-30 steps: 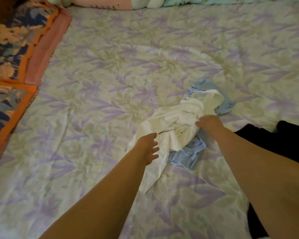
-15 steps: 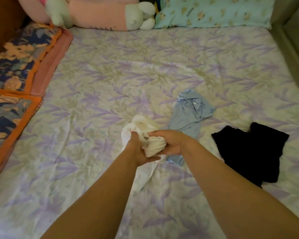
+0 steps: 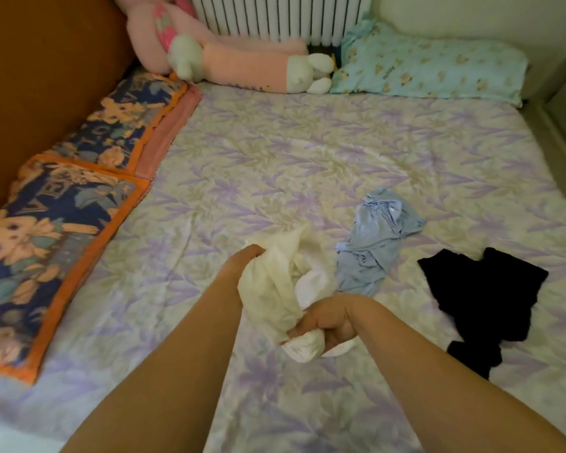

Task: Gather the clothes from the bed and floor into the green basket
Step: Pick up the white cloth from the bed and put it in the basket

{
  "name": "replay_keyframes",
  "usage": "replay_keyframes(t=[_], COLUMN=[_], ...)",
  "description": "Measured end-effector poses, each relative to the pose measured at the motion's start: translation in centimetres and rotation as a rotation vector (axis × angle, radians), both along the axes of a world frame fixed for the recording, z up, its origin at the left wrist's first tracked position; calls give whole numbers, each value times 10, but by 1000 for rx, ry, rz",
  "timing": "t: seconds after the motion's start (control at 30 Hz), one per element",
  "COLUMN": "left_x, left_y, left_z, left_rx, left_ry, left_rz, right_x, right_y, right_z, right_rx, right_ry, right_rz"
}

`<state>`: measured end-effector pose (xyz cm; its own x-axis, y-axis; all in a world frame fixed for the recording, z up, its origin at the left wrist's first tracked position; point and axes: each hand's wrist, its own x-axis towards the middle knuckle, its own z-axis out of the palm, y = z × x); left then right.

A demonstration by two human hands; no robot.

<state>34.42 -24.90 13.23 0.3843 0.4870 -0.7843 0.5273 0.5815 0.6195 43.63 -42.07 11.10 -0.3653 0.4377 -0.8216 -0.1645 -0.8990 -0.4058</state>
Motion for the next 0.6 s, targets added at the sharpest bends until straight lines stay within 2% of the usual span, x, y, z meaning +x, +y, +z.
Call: replay_keyframes(t=[0.1, 0.17, 0.23, 0.33, 0.43, 0.5, 0.6], left_x=[-49, -80, -115, -165, -218, -248, -299], left_y=[3, 1, -6, -18, -28, -32, -33], left_z=[40, 57, 74, 99, 103, 99, 94], left_rx=[180, 346, 392, 265, 221, 206, 292], left_ry=[140, 157, 102, -41, -38, -12, 74], left_rz=[-27, -153, -278, -316, -427, -415, -385], right_x=[-29, -44, -66, -105, -155, -185, -233], right_y=[-5, -3, 10, 35, 60, 74, 90], right_z=[7, 14, 25, 45, 74, 84, 89], right_rx=[46, 93, 127, 184, 234, 231, 186], right_ry=[-19, 139, 270, 322, 111, 23, -149], right_rz=[-303, -627, -799, -802, -762, -717, -620])
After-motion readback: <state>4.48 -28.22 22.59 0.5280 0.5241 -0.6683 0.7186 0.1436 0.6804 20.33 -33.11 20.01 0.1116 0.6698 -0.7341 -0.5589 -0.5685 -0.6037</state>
